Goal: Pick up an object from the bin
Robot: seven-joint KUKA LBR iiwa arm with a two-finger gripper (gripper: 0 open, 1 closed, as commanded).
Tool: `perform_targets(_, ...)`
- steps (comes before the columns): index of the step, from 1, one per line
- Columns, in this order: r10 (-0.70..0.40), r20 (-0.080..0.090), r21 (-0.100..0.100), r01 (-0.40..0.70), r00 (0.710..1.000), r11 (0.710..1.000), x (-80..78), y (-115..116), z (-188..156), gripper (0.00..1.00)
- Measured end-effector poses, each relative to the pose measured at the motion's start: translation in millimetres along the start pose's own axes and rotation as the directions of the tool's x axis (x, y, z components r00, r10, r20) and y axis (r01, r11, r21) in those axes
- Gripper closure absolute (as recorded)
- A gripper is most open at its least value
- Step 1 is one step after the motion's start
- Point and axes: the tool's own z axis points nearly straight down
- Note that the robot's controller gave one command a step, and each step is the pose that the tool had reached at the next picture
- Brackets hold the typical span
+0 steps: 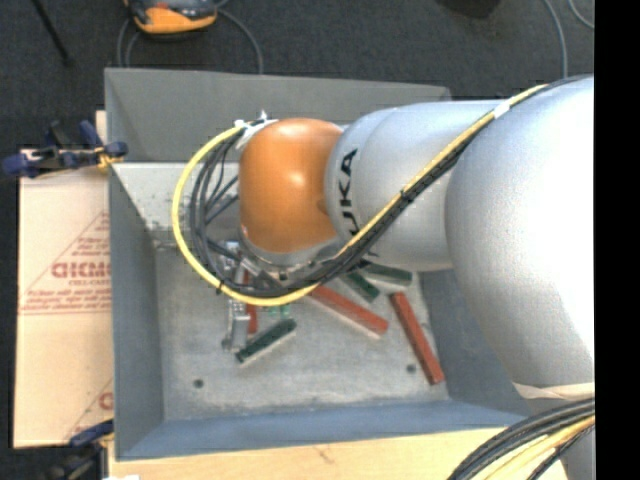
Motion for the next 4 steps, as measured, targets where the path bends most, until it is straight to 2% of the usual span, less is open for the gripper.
perform_targets(1,0.001,0.0,0.0,-0.001,1.0,1.0,0.0,0,0,0.0)
perform_targets(2,0.095,0.002,-0.001,-0.095,0.995,0.995,9.5,-35,26,0.0)
perform_targets(3,0.152,0.002,0.001,-0.152,0.988,0.988,11.1,-50,68,0.0)
perform_targets(4,0.011,0.0,0.002,-0.011,1.0,1.0,-19.2,-106,62,1.0)
